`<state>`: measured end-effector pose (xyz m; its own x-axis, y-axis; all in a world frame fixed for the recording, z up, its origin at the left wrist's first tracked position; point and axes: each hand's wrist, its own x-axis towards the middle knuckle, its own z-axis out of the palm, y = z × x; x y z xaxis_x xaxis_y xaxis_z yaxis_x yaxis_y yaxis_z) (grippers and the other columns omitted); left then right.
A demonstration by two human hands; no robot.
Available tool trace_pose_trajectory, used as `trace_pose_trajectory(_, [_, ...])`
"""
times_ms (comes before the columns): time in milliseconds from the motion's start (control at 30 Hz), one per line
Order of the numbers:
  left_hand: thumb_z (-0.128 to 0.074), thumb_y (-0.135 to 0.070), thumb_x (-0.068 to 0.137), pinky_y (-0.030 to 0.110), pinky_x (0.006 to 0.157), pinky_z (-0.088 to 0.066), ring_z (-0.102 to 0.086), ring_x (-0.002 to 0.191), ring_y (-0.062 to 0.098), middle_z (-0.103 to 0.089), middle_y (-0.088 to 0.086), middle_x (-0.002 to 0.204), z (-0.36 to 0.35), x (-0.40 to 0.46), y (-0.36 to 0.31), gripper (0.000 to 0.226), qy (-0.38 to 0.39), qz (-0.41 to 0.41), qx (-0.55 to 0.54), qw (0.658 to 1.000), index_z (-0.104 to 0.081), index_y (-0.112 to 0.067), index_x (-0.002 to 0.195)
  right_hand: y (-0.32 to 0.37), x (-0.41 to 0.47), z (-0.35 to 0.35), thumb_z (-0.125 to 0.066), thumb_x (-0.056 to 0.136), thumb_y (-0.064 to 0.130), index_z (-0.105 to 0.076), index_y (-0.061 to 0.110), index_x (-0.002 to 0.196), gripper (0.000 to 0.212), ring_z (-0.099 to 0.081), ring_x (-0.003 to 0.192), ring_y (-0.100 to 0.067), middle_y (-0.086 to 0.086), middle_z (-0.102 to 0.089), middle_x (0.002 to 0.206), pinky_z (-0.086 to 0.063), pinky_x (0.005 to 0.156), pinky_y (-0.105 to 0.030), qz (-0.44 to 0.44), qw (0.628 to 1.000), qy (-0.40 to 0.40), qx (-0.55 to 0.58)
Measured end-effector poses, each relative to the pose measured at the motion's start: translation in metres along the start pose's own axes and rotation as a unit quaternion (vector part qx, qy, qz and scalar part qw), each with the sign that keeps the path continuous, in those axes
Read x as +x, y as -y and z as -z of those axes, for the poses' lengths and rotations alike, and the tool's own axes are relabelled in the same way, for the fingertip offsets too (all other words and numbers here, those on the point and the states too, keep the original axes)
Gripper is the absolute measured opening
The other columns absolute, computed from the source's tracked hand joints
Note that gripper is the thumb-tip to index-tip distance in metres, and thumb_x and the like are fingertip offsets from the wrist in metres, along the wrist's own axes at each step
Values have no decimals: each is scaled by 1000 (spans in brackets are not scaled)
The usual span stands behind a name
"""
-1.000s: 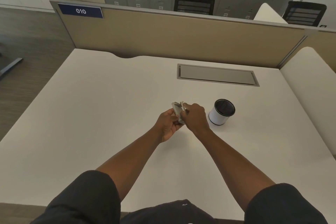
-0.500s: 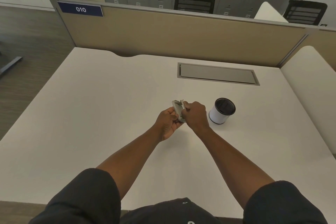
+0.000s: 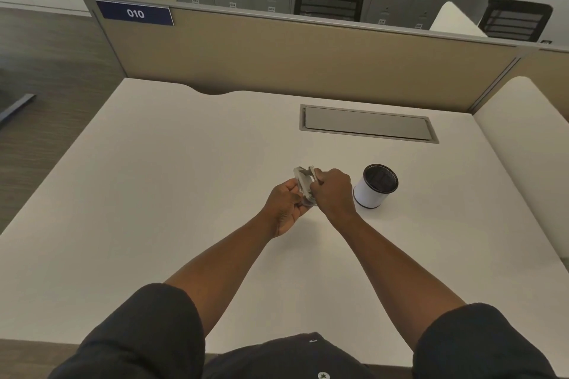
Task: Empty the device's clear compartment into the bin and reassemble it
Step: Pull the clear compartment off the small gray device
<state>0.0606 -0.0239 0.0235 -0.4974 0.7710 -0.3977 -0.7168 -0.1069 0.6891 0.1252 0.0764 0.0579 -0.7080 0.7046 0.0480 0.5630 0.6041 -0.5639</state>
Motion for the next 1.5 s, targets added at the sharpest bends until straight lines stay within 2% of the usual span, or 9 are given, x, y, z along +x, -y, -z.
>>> trace_pose_trajectory(67, [-33,22,84,38,87,-59,-67,101,31,-64,17,122,-1,1,-1,51,-4,0,-3,1000,-61,-9,113,0,1,-1,-53,88,12,-68,-3,96,23,-49,70,-30,-18,-53,76,-30,60,-32,1,1000,2,-10])
trace_pose_trajectory(133, [-33,21,84,38,86,-59,-67,100,32,-65,18,119,-1,1,-1,49,-14,-2,-4,1000,-59,-4,117,0,1,-1,-51,90,14,-67,-2,101,25,-47,72,-27,-17,-50,78,-30,62,-31,7,1000,2,-20])
trace_pose_trajectory(400, [-41,13,84,42,77,-61,-70,88,34,-77,13,90,4,8,4,38,-57,10,-12,998,-68,-8,99,-2,-1,0,-51,85,10,-66,1,88,17,-41,67,-23,-7,-43,70,-21,50,-27,14,1000,-18,-16])
trace_pose_trajectory(567, [-54,-5,89,44,68,-61,-72,83,35,-75,17,94,5,14,5,21,-86,12,-20,996,-71,-7,102,-5,0,1,-50,86,8,-65,3,83,16,-39,61,-21,-6,-43,65,-20,47,-23,26,999,-24,10])
trace_pose_trajectory(767, [-61,-4,84,47,67,-60,-73,83,37,-76,17,92,8,21,5,19,-82,14,-14,996,-79,-11,84,-13,6,4,-49,88,5,-46,7,62,27,-33,54,-19,-8,-45,56,-23,48,-27,17,998,-28,58])
trace_pose_trajectory(967, [-56,-3,87,51,72,-60,-69,96,42,-73,22,103,5,22,2,21,-83,26,-11,996,-71,-5,102,-28,18,4,-54,84,6,-63,-4,71,19,-39,56,-16,-22,-59,62,-27,50,-27,-76,990,-10,121])
trace_pose_trajectory(1100, [-52,1,89,52,72,-61,-66,101,44,-68,25,111,4,21,0,24,-86,29,-15,996,-66,-1,108,-35,22,3,-56,81,5,-67,-6,78,16,-42,59,-18,-21,-54,62,-34,56,-29,-125,978,5,168])
trace_pose_trajectory(1233, [-49,7,88,52,71,-61,-66,102,45,-66,27,116,4,22,-2,32,-90,34,-19,995,-61,3,117,-36,23,3,-56,81,7,-70,-2,82,17,-48,61,-18,-27,-68,78,-41,57,-30,-117,977,10,177])
trace_pose_trajectory(1500, [-52,6,88,53,71,-61,-69,94,41,-70,24,108,7,28,-2,27,-97,31,-23,995,-65,1,112,-23,23,4,-57,86,15,-70,5,78,19,-44,55,-13,-18,-68,69,-34,52,-25,-46,989,-6,143])
